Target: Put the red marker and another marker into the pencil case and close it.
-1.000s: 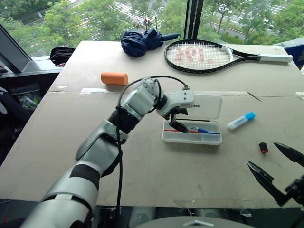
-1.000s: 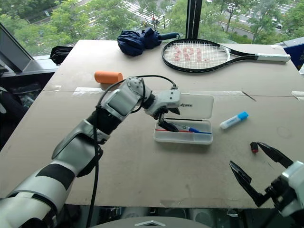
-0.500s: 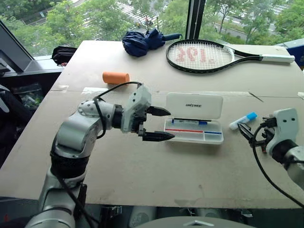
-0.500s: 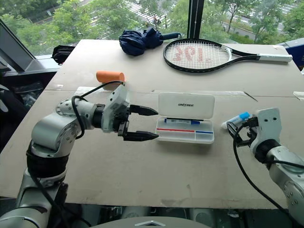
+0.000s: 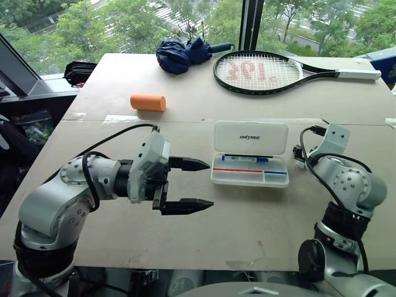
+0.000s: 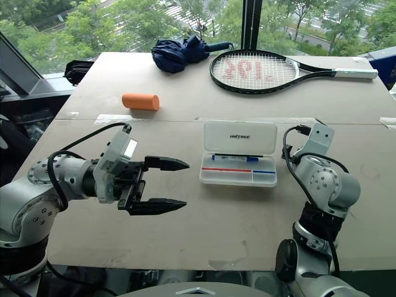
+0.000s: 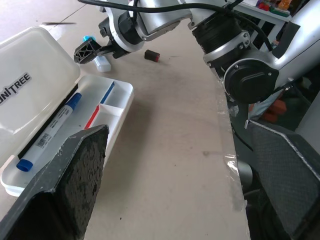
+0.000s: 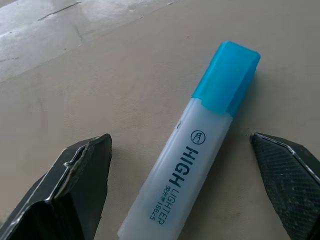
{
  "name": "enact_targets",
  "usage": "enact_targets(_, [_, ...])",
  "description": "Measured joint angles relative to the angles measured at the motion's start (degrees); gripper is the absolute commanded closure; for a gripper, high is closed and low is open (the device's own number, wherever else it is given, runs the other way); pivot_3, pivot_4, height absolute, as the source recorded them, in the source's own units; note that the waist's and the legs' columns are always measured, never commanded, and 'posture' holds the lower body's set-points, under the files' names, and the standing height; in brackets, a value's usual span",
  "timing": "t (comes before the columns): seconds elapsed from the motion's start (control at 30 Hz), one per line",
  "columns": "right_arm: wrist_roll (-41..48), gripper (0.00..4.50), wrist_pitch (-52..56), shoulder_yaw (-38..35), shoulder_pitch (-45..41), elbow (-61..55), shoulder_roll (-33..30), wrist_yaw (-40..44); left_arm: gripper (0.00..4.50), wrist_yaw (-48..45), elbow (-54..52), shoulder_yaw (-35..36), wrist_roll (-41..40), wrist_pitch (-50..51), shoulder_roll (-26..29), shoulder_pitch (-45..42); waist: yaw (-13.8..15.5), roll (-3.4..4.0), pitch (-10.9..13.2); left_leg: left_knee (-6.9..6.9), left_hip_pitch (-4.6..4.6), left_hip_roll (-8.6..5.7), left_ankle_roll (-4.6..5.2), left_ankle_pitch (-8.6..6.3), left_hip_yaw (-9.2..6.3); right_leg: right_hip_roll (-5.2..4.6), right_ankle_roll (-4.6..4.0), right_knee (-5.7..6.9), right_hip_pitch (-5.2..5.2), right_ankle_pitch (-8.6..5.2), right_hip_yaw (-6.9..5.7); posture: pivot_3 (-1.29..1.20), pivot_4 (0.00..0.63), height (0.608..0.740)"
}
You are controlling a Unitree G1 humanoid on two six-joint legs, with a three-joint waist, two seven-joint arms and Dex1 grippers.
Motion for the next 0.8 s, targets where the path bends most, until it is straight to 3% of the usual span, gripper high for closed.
enact_targets(0.2, [-3.0, 3.67, 0.9, 0.6, 0.8, -2.3, 2.2, 1.4, 0.0, 2.0, -0.2, 0.1, -1.2, -2.1, 0.9, 2.3, 0.0, -0.02, 0.0, -0.01, 0.01, 0.0, 0.01, 0.0, 0.0, 0.01, 0.0, -0.04, 0.02, 0.0, -0.02, 0.0, 0.15, 0.732])
enact_targets(0.23, [-3.2, 3.84, 1.2, 0.7, 1.0, -2.7, 1.9, 2.1, 0.0, 2.3, -0.2, 0.1, -1.6, -2.4, 0.9, 2.8, 0.0, -0.03, 0.0, -0.01, 0.01, 0.01, 0.01, 0.0, -0.03, 0.01, 0.0, -0.05, 0.03, 0.0, -0.04, 0.0, 0.15, 0.732])
enact_targets(0.43, [-3.7, 3.84, 5.3, 2.3, 3.5, -4.3, -5.7, 8.4, 0.0, 3.4, -0.2, 0.2, -2.9, -4.6, 1.2, 4.8, 0.3, -0.02, 0.0, -0.02, -0.01, -0.01, 0.01, -0.01, -0.05, -0.05, 0.0, -0.19, 0.1, 0.0, -0.08, 0.0, 0.15, 0.732])
enact_targets(0.5, [-1.9, 3.84, 8.3, 4.1, 6.4, -6.2, -13.7, 14.7, 0.0, 4.8, -0.2, 0.6, -2.9, -6.9, -0.2, 5.6, 0.4, 0.1, 0.0, -0.05, -0.05, -0.02, 0.02, -0.01, -0.04, -0.09, 0.0, -0.3, 0.11, 0.0, -0.08, 0.0, 0.15, 0.732])
enact_targets(0.57, [4.5, 3.84, 9.3, 8.5, 11.3, -9.5, -29.8, 27.6, 0.0, 4.6, 0.0, 1.2, -2.9, -9.6, -0.9, 7.9, 0.2, 0.42, 0.3, -0.08, -0.14, -0.03, 0.05, -0.03, 0.04, -0.15, 0.01, -0.49, 0.09, 0.01, -0.01, 0.0, 0.15, 0.732])
enact_targets(0.63, [8.6, 3.84, 4.4, 10.2, 13.9, -13.7, -40.6, 40.1, 0.0, 3.3, 0.2, 1.7, -3.4, -10.1, 0.3, 8.9, -0.4, 0.45, 0.3, -0.11, -0.09, -0.03, 0.12, -0.07, 0.11, -0.03, 0.03, -0.49, 0.08, 0.01, 0.06, 0.0, 0.15, 0.732])
enact_targets(0.7, [12.1, 3.84, -8.9, 14.3, 17.4, -18.5, -53.9, 58.9, 0.0, 0.3, 0.5, 3.4, -5.4, -10.9, 2.0, 11.1, -1.4, 0.49, 0.3, -0.21, 0.0, 0.09, 0.13, -0.08, 0.09, 0.11, 0.03, -0.49, 0.08, 0.0, 0.06, 0.0, 0.15, 0.732])
enact_targets(0.8, [12.1, 3.84, -23.7, 20.3, 17.5, -20.2, -61.2, 75.4, 0.0, -2.9, 1.3, 5.9, -6.0, -12.3, 3.8, 14.5, -1.9, 0.31, 0.3, -0.3, 0.16, 0.4, 0.13, -0.08, 0.07, 0.46, -0.05, -0.51, 0.11, -0.02, 0.07, 0.0, 0.15, 0.732])
